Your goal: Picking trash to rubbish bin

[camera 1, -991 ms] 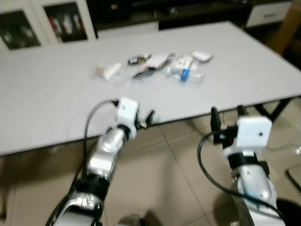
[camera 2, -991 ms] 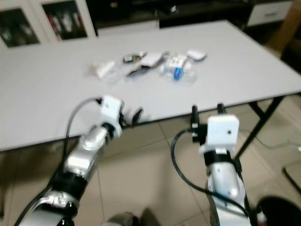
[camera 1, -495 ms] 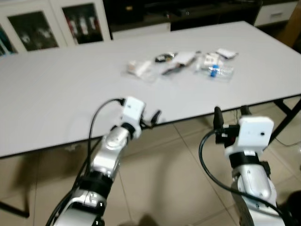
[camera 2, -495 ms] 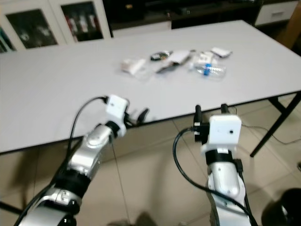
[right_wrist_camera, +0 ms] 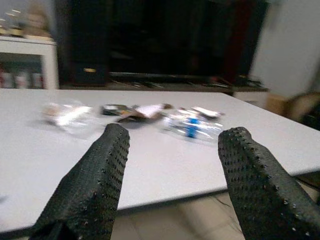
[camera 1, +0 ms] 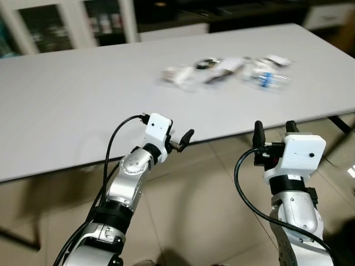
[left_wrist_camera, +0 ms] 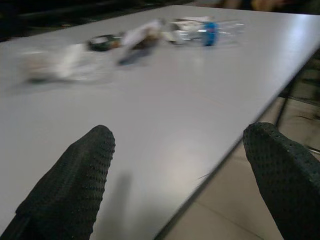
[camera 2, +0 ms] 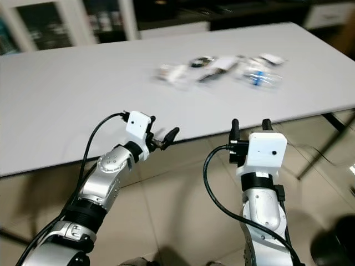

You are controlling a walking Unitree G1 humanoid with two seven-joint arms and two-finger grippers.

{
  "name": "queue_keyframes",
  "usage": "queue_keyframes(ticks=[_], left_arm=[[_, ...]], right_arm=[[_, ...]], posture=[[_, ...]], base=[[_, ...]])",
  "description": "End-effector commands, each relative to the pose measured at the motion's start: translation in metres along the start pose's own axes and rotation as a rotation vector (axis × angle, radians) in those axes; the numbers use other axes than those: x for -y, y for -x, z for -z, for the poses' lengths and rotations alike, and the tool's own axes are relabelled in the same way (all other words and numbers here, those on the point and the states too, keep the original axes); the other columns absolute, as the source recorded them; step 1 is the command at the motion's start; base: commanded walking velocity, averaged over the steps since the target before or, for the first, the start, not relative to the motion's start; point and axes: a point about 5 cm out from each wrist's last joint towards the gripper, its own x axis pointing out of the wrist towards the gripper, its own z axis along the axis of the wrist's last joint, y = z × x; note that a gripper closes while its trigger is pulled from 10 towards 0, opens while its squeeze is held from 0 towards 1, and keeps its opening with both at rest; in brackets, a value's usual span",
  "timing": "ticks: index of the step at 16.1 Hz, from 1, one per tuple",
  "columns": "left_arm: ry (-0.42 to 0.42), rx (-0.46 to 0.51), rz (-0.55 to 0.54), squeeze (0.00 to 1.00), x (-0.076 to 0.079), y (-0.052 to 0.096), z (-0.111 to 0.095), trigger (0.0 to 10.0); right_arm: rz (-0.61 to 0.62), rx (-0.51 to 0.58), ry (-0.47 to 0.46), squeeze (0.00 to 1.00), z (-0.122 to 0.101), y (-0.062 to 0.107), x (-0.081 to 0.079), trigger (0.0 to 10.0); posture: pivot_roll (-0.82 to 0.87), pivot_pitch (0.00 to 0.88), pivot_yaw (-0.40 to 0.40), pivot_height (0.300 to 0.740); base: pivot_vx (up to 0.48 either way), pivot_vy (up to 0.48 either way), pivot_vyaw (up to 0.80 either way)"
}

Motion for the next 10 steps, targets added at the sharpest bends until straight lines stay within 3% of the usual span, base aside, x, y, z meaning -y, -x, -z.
queue_keyframes(ticks=[1,3,5,10], left_arm=[[-0.003,0.017,0.031,0.0,0.004,-0.0028,-0.0056,10.0],[0.001,0.02,0.04,0.0,0.0048,-0.0034,-0.0063,10.0],[0.018,0.022,0.053,0.0,0.0061,-0.0052,-0.0062,10.0],[0.041,0.029,0.028,0.0,0.0005,-0.0082,-0.0097,10.0]], right_arm=[[0.026,-0.001,0.013,0.0,-0.0011,0.0003,0.0039,10.0],[0.031,0.001,0.015,0.0,-0.0013,0.0005,0.0044,10.0],[0.031,0.003,0.017,0.0,-0.0015,0.001,0.0045,10.0],[0.017,0.016,0.011,0.0,-0.0053,0.0002,0.0028,10.0]], posture=[[0.04,0.089,0.043,0.74],[0.03,0.089,0.047,0.74],[0.03,0.087,0.046,0.74],[0.03,0.087,0.046,0.74]], base=[[0.0,0.0,-0.8],[0.0,0.0,-0.8],[0.0,0.0,0.0],[0.35,0.0,0.0]])
